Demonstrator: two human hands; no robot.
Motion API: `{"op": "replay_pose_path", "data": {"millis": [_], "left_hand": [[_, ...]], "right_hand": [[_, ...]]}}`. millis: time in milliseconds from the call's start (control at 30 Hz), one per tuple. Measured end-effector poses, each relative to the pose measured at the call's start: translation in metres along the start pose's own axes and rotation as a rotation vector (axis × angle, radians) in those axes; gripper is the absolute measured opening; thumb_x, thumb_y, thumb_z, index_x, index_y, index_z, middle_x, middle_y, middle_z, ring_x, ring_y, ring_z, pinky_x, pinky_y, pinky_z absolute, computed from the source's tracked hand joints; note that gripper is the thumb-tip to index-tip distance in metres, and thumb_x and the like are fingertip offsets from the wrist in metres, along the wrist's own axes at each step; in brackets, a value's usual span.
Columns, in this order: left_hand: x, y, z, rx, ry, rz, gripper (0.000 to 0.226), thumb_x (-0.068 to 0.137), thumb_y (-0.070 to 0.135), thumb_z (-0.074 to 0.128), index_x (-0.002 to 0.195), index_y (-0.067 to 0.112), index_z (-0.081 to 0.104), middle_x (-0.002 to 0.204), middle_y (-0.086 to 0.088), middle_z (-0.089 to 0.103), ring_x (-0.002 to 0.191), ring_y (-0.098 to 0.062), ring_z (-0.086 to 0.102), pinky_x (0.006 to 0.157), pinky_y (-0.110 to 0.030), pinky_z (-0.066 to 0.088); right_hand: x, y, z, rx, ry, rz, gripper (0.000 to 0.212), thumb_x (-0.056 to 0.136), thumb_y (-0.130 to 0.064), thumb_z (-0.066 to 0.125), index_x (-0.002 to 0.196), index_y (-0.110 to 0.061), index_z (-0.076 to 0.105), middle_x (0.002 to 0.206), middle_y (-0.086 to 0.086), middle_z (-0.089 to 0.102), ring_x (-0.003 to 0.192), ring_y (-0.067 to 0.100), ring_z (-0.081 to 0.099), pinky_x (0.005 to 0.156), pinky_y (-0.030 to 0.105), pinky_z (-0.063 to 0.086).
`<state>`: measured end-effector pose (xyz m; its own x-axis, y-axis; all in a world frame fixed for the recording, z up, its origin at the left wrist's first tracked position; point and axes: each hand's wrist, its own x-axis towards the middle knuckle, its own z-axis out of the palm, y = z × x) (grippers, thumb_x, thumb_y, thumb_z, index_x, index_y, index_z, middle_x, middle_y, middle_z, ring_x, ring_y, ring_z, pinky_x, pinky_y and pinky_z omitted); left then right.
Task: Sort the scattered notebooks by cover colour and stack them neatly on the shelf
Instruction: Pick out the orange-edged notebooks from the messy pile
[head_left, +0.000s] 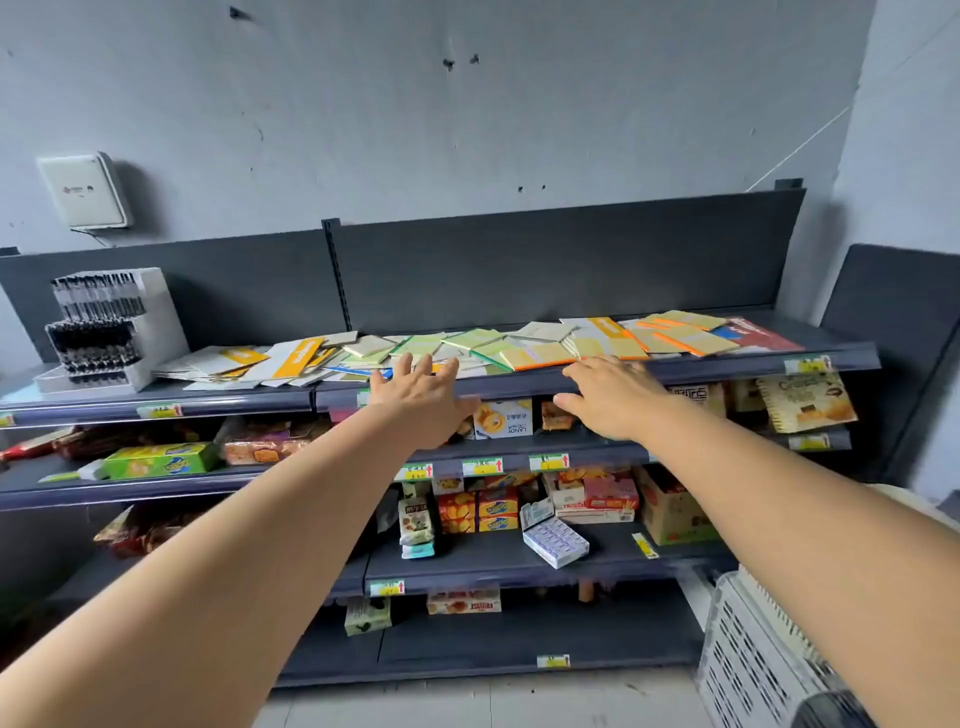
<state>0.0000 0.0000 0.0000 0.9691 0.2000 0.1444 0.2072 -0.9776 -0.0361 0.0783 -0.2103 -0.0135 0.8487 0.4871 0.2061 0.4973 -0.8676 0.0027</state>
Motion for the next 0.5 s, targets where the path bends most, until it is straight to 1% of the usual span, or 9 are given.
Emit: {"op": "replay_pose_path", "data": {"millis": [100, 233, 367, 500], "left_hand": [[0.004, 0.003, 0.006, 0.043, -0.052, 0.008, 0.07, 0.094, 0.064, 0.027, 0.153, 0.027, 0.012, 0.16, -0.003, 0.013, 0.148, -0.028, 0.002, 0.114, -0.059, 0.012], [0.016, 0.006, 0.015, 0.018, -0.076, 0.031, 0.071, 0.094, 0.064, 0.027, 0.153, 0.027, 0.012, 0.16, -0.003, 0.012, 0.148, -0.027, 0.0, 0.115, -0.06, 0.009], [0.047, 0.01, 0.027, 0.007, -0.083, 0.049, 0.07, 0.094, 0.065, 0.026, 0.152, 0.028, 0.013, 0.159, -0.003, 0.016, 0.147, -0.028, 0.005, 0.113, -0.061, 0.014], [0.09, 0.021, 0.041, -0.046, -0.115, 0.088, 0.072, 0.094, 0.066, 0.027, 0.153, 0.028, 0.01, 0.161, -0.001, 0.01, 0.148, -0.025, 0.002, 0.115, -0.058, 0.012]], "right_hand": [[0.003, 0.005, 0.01, 0.0, -0.011, 0.029, 0.052, 0.1, -0.048, 0.035, 0.14, -0.016, 0.041, 0.147, 0.007, 0.04, 0.138, 0.026, 0.032, 0.105, 0.045, 0.03], [0.007, 0.01, 0.025, 0.019, -0.065, 0.062, 0.052, 0.1, -0.048, 0.035, 0.14, -0.016, 0.041, 0.144, 0.008, 0.043, 0.135, 0.027, 0.035, 0.104, 0.047, 0.031], [0.02, 0.017, 0.033, 0.035, -0.089, 0.084, 0.051, 0.099, -0.048, 0.037, 0.139, -0.016, 0.043, 0.143, 0.008, 0.044, 0.134, 0.028, 0.037, 0.105, 0.048, 0.031], [0.048, 0.033, 0.039, 0.018, -0.072, 0.109, 0.051, 0.1, -0.048, 0.037, 0.141, -0.018, 0.042, 0.145, 0.006, 0.043, 0.135, 0.026, 0.036, 0.106, 0.047, 0.03]]}}
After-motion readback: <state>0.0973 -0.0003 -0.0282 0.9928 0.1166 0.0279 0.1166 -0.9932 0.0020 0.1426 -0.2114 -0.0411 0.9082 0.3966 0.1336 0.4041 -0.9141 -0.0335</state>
